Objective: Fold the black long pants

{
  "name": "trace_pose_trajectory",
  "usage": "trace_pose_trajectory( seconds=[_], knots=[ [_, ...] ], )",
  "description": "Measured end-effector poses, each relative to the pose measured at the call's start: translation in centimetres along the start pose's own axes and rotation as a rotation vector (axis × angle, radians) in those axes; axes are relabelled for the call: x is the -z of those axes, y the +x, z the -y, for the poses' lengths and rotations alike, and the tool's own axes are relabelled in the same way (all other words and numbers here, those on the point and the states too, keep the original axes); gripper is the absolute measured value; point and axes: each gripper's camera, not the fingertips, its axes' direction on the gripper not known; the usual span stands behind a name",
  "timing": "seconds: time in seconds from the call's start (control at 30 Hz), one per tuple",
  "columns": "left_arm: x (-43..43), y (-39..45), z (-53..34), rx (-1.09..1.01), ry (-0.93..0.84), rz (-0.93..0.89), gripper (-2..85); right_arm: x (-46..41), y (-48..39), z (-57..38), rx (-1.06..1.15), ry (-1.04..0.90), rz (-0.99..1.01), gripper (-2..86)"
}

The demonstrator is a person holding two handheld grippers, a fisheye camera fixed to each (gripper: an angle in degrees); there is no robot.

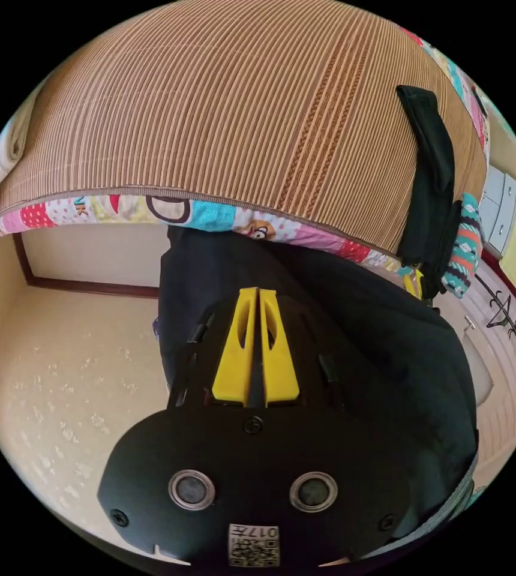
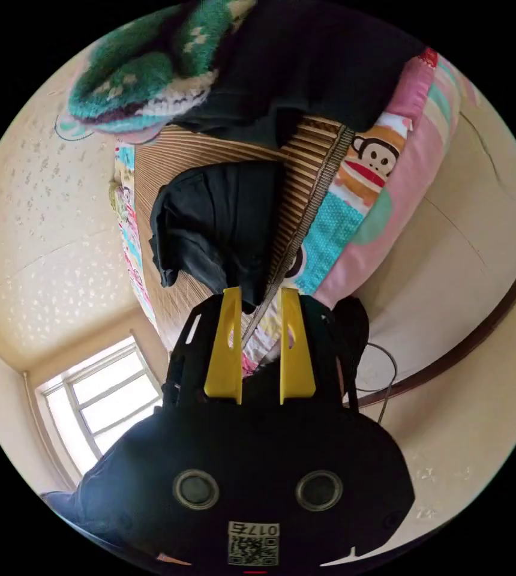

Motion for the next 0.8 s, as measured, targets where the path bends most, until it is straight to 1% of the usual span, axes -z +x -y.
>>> trace_pose_trajectory(
  seconds=[0.1, 0.17, 0.23, 0.27, 0.3, 0.33, 0.37, 0.4, 0.43, 0.47, 0.53, 0.57, 0.6, 0.63, 0.67, 0.73, 0.77, 0.8],
  knots=[
    [-1.1, 1.3, 0.7, -0.037, -0.002, 0.089, -1.0, -2.3, 2.1, -1.1, -0.051, 0.025, 0.067, 8.5],
    [-1.7, 2.1, 1.2, -0.064, 0.008, 0.11, -1.0, -4.8, 4.0, -2.5, -0.132, 0.028, 0.205, 6.0],
    [-2.0, 3.6, 1.6, -0.152, 0.073, 0.043, -0.9, -5.9, 4.2, -4.4, -0.134, 0.059, 0.3, 4.2],
    [-1.8, 4.1, 1.6, -0.195, 0.101, 0.012, -0.9, -6.1, 3.8, -6.0, -0.1, 0.08, 0.391, 3.6],
    [-1.2, 5.4, 1.6, -0.301, 0.158, -0.045, -0.8, -6.0, 3.3, -6.8, -0.078, 0.086, 0.451, 3.4],
    [-0.4, 6.8, 1.4, -0.388, 0.218, -0.071, -0.6, -5.5, 1.6, -8.7, -0.002, 0.097, 0.551, 2.9],
    [0.1, 7.5, 1.1, -0.418, 0.249, -0.07, -0.5, -4.4, -1.1, -10.7, 0.122, 0.099, 0.58, 2.6],
    [1.3, 9.0, 0.5, -0.48, 0.32, -0.056, 0.0, -3.9, -2.6, -11.8, 0.192, 0.095, 0.569, 2.5],
    [2.5, 10.5, -0.3, -0.542, 0.394, -0.046, 1.3, -2.9, -6.0, -14.0, 0.336, 0.083, 0.535, 2.4],
    [3.1, 11.4, -0.8, -0.576, 0.429, -0.045, 2.4, -2.2, -8.9, -16.0, 0.448, 0.067, 0.519, 2.3],
    [5.4, 14.9, -3.2, -0.724, 0.551, -0.065, 6.3, -1.6, -12.9, -19.0, 0.596, 0.036, 0.538, 2.2],
    [5.9, 15.9, -3.9, -0.769, 0.571, -0.075, 7.1, -1.6, -15.7, -21.3, 0.706, -0.003, 0.532, 2.1],
    [6.7, 17.9, -5.7, -0.867, 0.602, -0.089, 8.6, -1.7, -17.0, -22.6, 0.76, -0.011, 0.528, 2.1],
    [7.4, 19.9, -7.8, -0.967, 0.633, -0.086, 10.3, -1.9, -19.7, -25.6, 0.868, -0.02, 0.515, 2.0],
    [7.7, 20.8, -9.0, -1.013, 0.65, -0.08, 11.1, -2.3, -22.0, -28.8, 0.96, -0.033, 0.51, 2.0],
    [8.3, 23.7, -14.9, -1.184, 0.755, -0.003, 14.3, -3.0, -25.1, -34.0, 1.073, -0.04, 0.512, 1.9],
    [8.3, 24.3, -16.4, -1.214, 0.785, 0.03, 15.1, -3.5, -26.7, -37.4, 1.128, -0.038, 0.524, 1.9],
    [8.2, 25.0, -19.2, -1.261, 0.851, 0.092, 16.1, -3.7, -27.3, -39.0, 1.152, -0.033, 0.534, 1.9]
  ],
)
